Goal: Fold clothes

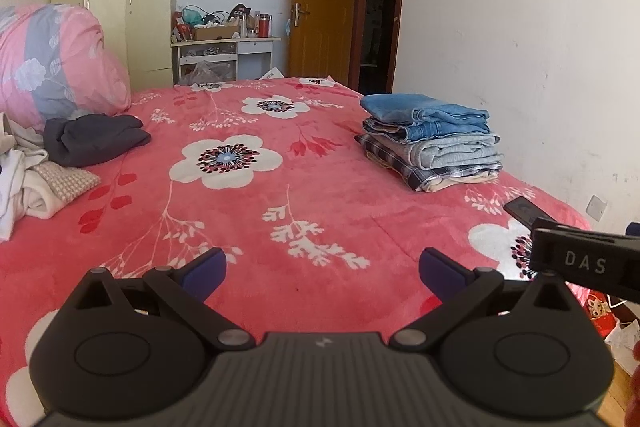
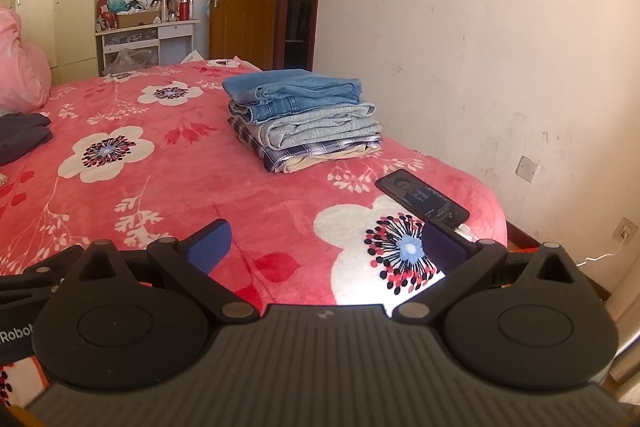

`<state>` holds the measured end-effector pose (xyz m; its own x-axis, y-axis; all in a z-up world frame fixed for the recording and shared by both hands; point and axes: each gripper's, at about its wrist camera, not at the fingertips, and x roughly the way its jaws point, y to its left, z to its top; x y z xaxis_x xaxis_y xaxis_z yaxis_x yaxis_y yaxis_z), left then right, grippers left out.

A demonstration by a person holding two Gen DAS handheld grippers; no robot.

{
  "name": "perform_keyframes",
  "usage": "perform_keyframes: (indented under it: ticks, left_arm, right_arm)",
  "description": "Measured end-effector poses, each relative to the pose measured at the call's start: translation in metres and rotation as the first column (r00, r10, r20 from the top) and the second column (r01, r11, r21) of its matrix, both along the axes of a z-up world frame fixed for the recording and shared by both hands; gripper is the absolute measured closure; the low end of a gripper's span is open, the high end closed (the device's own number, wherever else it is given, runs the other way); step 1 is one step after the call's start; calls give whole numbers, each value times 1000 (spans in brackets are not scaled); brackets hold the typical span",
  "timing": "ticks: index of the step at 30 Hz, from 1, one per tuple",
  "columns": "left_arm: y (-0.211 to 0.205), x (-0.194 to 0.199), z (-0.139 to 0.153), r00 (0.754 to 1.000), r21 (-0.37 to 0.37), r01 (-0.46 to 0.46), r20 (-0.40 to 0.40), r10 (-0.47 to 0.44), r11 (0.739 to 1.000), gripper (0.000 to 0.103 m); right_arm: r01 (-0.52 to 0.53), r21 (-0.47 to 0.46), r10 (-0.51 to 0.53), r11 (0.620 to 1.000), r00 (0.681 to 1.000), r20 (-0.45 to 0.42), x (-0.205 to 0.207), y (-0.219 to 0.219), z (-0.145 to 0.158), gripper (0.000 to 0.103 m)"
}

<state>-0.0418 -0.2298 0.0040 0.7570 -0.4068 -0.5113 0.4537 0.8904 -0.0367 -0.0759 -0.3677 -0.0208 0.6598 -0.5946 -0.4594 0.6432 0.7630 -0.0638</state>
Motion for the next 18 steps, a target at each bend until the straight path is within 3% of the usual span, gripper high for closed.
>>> perform_keyframes:
  ticks: [18]
  left_arm:
    - [3, -1, 7, 1000, 4, -12, 27, 12, 1000, 0]
  right_arm:
    - [-31, -13, 31, 999, 999, 8, 5, 6, 8, 1]
